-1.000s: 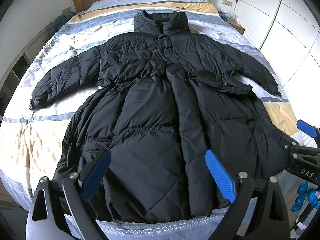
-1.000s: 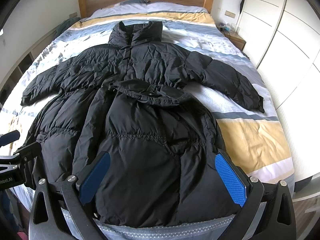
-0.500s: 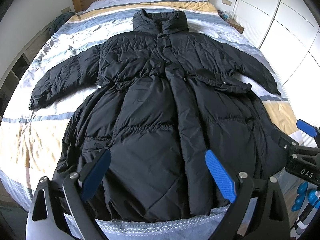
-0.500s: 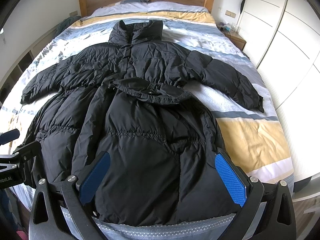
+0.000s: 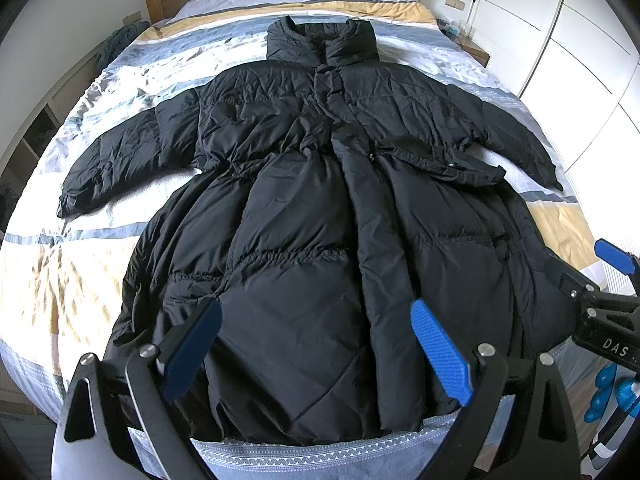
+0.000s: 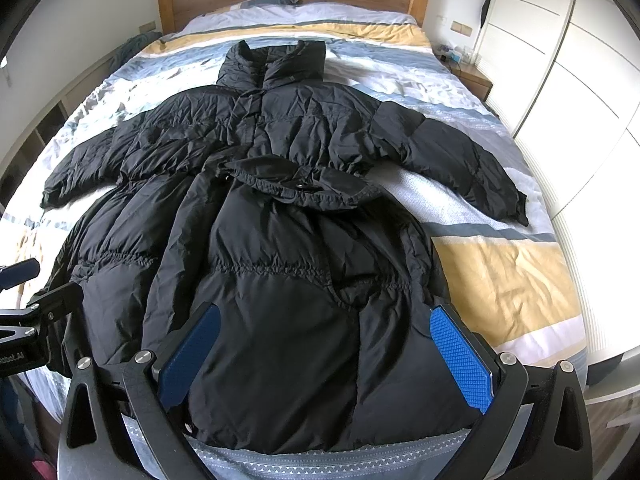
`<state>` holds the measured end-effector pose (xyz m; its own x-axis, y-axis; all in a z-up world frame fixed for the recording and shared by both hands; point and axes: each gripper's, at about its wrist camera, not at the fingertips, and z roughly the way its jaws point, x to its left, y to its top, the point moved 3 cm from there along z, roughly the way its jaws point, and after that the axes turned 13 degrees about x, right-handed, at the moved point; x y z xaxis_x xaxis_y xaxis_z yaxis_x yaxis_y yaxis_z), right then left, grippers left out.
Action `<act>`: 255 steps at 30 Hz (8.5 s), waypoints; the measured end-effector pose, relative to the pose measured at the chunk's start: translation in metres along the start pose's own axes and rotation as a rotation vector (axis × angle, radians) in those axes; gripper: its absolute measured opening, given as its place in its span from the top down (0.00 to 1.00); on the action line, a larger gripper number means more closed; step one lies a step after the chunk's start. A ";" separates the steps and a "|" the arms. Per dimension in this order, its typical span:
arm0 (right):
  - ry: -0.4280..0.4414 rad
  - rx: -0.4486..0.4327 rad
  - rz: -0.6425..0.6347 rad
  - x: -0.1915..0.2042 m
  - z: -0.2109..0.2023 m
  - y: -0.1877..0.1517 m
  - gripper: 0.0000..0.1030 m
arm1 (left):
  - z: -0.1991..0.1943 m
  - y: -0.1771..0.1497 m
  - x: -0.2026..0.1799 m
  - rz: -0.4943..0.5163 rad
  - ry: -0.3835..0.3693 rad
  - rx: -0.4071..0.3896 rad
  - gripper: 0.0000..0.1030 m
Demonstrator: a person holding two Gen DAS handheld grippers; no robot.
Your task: Fold large clothes
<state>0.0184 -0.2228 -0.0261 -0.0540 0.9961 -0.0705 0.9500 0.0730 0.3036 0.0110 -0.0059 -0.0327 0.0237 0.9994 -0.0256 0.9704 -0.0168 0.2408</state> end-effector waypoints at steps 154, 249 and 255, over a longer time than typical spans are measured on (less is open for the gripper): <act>0.314 -0.010 -0.167 -0.058 0.152 0.265 0.46 | 0.119 0.284 -0.038 -0.046 -0.105 -0.037 0.07; 0.066 0.166 -0.017 0.094 0.046 0.150 0.31 | 0.022 0.141 0.232 -0.323 0.029 -0.001 0.06; 0.047 0.185 -0.010 0.094 0.049 0.146 0.31 | 0.037 0.144 0.242 -0.335 0.024 0.018 0.06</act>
<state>0.1674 -0.1210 -0.0347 -0.0737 0.9969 -0.0269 0.9894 0.0765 0.1232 0.1655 0.2327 -0.0399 -0.3029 0.9498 -0.0777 0.9274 0.3126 0.2055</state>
